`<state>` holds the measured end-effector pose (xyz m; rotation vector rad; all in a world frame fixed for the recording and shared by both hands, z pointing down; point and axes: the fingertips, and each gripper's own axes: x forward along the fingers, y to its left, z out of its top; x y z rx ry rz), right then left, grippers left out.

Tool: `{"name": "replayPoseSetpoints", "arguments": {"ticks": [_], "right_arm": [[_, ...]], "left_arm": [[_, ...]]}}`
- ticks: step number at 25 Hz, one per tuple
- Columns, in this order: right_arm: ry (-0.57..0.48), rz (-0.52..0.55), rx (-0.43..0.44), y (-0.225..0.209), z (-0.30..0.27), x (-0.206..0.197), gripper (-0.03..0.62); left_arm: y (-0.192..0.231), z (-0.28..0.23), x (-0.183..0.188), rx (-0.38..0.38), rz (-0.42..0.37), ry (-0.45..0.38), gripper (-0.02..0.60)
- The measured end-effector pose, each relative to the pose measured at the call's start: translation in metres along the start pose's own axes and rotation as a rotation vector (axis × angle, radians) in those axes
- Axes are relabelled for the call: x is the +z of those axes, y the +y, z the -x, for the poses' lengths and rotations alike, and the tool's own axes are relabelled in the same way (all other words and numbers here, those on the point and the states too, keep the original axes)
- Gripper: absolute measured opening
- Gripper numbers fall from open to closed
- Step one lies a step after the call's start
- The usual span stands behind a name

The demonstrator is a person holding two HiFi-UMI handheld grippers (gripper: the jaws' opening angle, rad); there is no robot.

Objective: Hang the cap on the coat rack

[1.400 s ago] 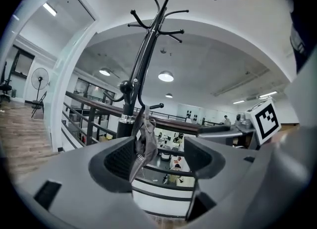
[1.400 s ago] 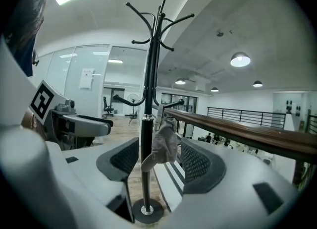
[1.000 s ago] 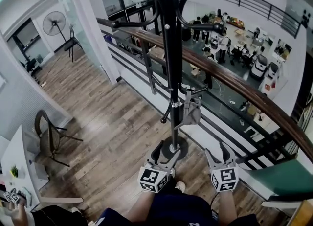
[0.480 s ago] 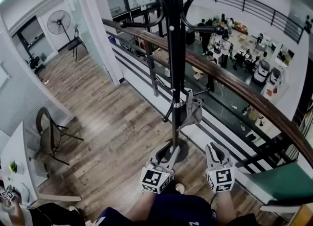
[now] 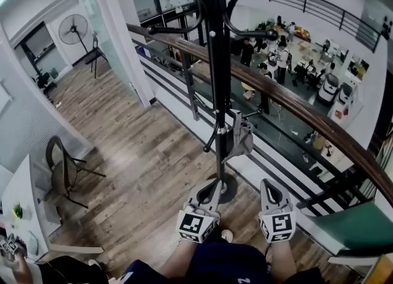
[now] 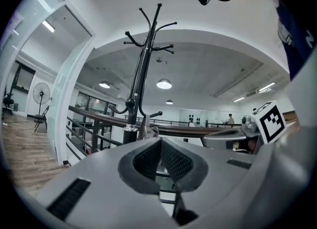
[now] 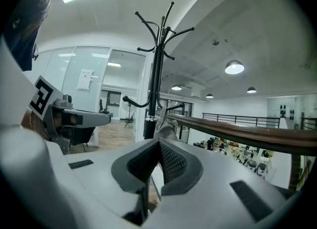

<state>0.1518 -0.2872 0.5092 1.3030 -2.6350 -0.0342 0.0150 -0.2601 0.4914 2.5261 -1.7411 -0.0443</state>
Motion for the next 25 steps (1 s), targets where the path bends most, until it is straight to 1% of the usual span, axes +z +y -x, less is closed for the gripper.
{"name": "replayPoseSetpoints", "arguments": {"ticks": [3, 7, 11, 16, 19, 25], "right_arm": [[0.0, 0.01, 0.014, 0.002, 0.0, -0.002, 0.007], [-0.003, 0.014, 0.008, 0.003, 0.0, 0.0, 0.008], [0.007, 0.018, 0.004, 0.003, 0.004, -0.004, 0.006], [0.03, 0.064, -0.025, -0.004, 0.009, -0.009, 0.006], [0.042, 0.07, -0.037, -0.006, 0.012, -0.012, 0.006], [0.04, 0.062, -0.046, -0.008, 0.015, -0.015, 0.006]], "left_arm": [[-0.001, 0.0, -0.001, 0.001, -0.002, 0.005, 0.003], [0.002, 0.001, 0.0, 0.026, -0.008, -0.004, 0.003], [-0.001, 0.006, -0.005, 0.02, -0.029, 0.011, 0.002], [0.002, 0.01, -0.006, 0.024, -0.039, 0.009, 0.003], [0.004, 0.012, -0.006, 0.028, -0.038, 0.013, 0.003], [-0.004, 0.009, -0.006, 0.0, -0.052, 0.003, 0.003]]}}
